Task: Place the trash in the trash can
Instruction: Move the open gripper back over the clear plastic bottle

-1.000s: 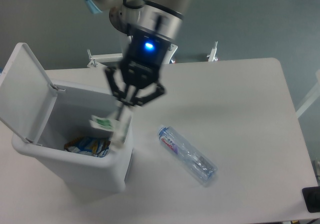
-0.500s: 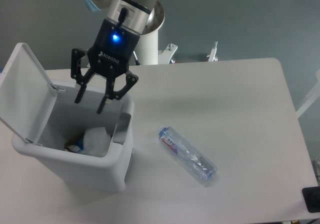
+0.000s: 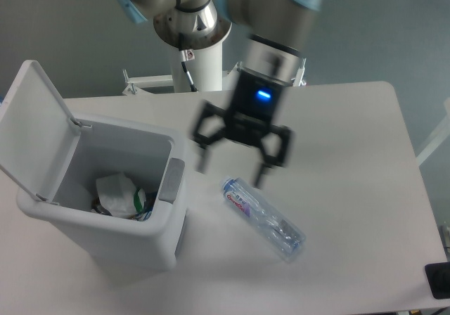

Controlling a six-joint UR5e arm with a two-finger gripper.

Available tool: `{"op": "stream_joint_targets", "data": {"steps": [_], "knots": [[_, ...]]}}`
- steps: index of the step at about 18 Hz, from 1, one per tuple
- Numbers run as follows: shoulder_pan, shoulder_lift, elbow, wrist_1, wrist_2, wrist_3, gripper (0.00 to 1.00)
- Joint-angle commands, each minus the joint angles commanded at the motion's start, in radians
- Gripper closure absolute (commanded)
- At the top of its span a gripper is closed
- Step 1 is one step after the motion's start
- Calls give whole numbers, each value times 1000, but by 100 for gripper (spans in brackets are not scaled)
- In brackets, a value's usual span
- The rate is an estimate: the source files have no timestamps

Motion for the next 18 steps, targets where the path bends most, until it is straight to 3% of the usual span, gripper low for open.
{"op": "stream_joint_targets", "data": {"steps": [5, 10, 18], "knots": [[12, -54, 12, -8, 127, -2, 0], [-41, -127, 31, -18, 299, -15, 0], [-106, -190, 60, -129, 480, -54, 0]]}}
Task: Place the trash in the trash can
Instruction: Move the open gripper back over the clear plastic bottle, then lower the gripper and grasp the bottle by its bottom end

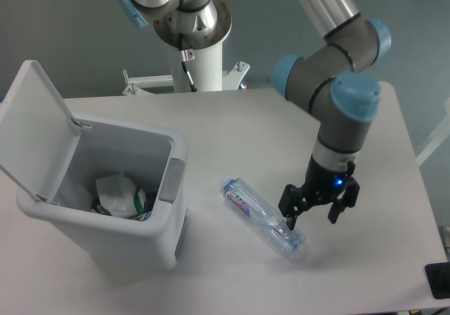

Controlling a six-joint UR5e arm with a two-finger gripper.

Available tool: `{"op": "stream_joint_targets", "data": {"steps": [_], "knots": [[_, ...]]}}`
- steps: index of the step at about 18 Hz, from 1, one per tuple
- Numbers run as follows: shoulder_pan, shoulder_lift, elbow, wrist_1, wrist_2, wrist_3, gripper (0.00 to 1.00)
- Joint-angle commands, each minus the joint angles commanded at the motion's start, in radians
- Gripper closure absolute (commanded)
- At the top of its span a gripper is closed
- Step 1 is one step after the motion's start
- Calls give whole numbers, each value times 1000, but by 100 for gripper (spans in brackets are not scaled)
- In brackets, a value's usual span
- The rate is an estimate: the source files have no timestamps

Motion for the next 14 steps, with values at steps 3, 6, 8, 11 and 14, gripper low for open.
{"op": "stream_joint_targets", "data": {"steps": [3, 6, 8, 11, 14], "knots": [[-29, -28, 20, -55, 63, -29, 0], [-51, -60, 37, -63, 104, -67, 0], [-63, -80, 54, -61, 120, -101, 0], [-81, -121, 87, -63, 166, -149, 0], [-95, -143, 92, -63, 210, -166, 0]]}}
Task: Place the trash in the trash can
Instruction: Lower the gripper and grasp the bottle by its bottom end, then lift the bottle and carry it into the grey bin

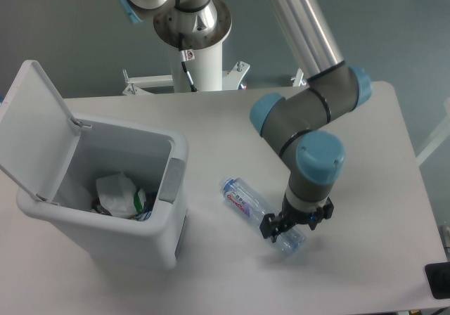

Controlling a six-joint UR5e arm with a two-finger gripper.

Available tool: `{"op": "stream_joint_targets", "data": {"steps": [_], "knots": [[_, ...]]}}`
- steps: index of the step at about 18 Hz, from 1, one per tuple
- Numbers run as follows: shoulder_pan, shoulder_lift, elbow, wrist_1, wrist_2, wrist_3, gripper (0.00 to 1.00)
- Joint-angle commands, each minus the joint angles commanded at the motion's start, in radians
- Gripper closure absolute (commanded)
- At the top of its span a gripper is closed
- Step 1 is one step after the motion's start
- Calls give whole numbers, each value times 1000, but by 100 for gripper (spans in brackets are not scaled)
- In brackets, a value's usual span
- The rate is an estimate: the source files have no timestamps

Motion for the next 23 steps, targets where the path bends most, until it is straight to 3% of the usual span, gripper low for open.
{"op": "stream_joint_targets", "data": {"steps": [3, 4, 7, 10, 18, 23], "knots": [[-9, -17, 0, 2, 38, 0, 0], [-11, -20, 3, 2, 43, 0, 5], [-14, -23, 3, 0, 40, -2, 37], [-14, -23, 3, -2, 35, -5, 51], [-14, -12, 29, -2, 14, -20, 56], [0, 9, 144, -2, -107, -51, 56]]}}
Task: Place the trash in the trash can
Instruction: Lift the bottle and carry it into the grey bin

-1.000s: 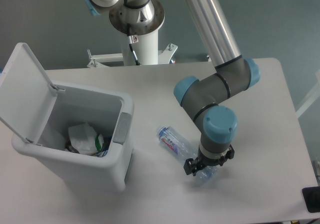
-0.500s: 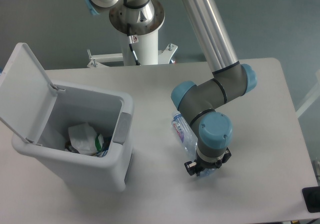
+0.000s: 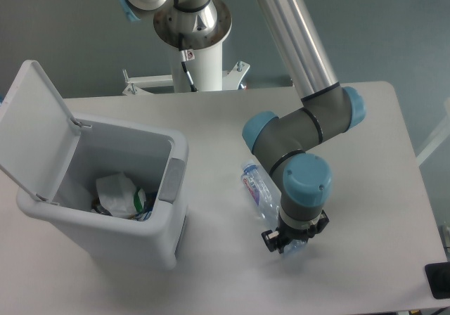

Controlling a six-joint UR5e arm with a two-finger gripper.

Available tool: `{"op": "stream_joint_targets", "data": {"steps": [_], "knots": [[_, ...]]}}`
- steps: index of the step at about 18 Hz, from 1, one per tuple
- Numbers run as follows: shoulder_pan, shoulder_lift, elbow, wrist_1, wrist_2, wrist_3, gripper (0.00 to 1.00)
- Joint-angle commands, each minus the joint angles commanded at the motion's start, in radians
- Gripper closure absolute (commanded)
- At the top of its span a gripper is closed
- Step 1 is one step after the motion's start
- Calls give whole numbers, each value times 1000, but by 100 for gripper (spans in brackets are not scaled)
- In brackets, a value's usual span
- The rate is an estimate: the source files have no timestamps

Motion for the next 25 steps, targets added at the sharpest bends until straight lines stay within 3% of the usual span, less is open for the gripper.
{"op": "stream_joint_targets", "data": {"steps": [8, 14, 20, 25], "knots": [[32, 124, 111, 12, -317, -6, 56], [-1, 129, 241, 35, -456, -3, 56], [-49, 190, 244, 143, -568, 3, 56], [-75, 235, 235, 149, -614, 0, 56]]}}
